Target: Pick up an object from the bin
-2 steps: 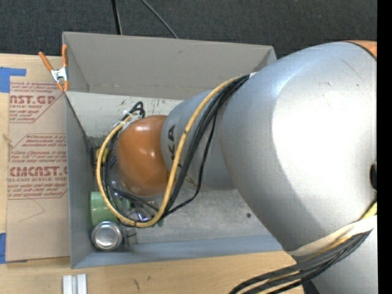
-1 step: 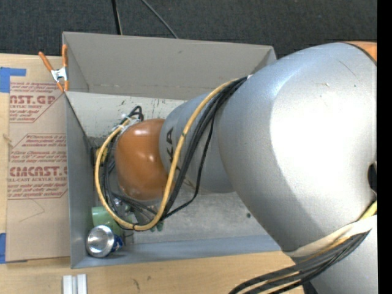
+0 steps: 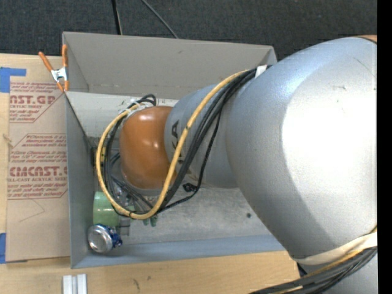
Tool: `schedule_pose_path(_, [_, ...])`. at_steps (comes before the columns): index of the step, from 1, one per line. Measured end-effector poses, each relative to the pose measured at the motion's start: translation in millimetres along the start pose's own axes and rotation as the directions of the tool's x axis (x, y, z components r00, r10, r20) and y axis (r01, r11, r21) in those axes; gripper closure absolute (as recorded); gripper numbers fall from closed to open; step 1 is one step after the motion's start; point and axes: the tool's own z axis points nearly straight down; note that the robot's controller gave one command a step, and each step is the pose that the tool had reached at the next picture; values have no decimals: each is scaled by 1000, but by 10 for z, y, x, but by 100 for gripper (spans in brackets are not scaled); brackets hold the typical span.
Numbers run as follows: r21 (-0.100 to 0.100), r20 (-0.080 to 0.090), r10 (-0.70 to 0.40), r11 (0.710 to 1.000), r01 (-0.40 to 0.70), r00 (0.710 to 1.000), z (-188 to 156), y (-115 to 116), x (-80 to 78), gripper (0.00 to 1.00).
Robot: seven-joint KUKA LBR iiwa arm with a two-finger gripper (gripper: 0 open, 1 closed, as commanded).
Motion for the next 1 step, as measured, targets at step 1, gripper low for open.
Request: schedule_pose_path(1, [-3, 8, -5, 1000, 5, 1000, -1695, -59, -131, 100])
